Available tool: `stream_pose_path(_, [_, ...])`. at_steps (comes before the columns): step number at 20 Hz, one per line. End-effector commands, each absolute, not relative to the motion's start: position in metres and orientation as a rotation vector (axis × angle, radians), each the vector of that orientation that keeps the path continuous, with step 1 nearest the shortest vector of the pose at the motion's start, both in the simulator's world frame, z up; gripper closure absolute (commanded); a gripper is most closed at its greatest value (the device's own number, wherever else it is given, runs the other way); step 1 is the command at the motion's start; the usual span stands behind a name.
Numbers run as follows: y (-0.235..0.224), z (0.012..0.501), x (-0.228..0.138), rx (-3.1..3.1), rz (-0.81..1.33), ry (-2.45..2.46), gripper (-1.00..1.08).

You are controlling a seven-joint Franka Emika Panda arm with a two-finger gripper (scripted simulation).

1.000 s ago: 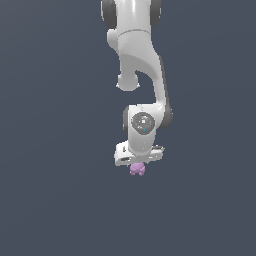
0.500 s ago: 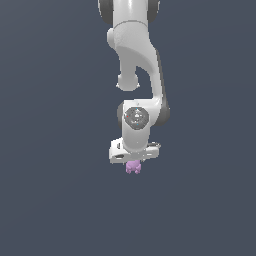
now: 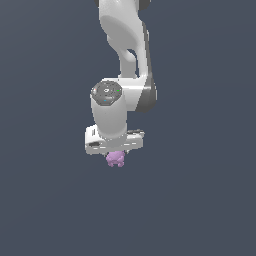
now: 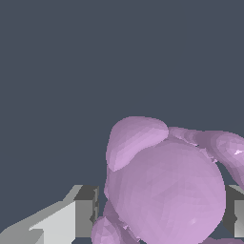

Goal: Pick up the object and move it to a goal position.

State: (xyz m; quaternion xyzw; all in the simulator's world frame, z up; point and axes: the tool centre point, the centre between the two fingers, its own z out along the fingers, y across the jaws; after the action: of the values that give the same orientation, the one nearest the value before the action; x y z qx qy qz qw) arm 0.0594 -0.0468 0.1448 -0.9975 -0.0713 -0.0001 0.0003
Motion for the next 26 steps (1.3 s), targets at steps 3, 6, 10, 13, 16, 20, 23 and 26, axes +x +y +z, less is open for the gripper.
stream_pose_path(3, [-0.084,0.188,0.06,-3.132,0.0,-0.224,1.08])
stream_pose_path(6, [-0.108,0.216,0.061,-3.132,0.0,-0.224,1.08])
stream_pose_path(10, [-0.139,0.252,0.062,-3.132,0.0,-0.224,1.08])
stream_pose_path(13, [-0.162,0.278,0.064,-3.132,0.0,-0.224,1.08])
stream_pose_path(16, [-0.182,0.302,0.065,-3.132,-0.001,-0.225,1.08])
stream_pose_path(20, [-0.205,0.328,0.068,-3.133,0.0,-0.225,1.08])
stream_pose_path(23, [-0.219,0.344,0.069,-3.133,0.0,-0.225,1.08])
stream_pose_path(26, [-0.23,0.356,0.071,-3.133,0.0,-0.225,1.08])
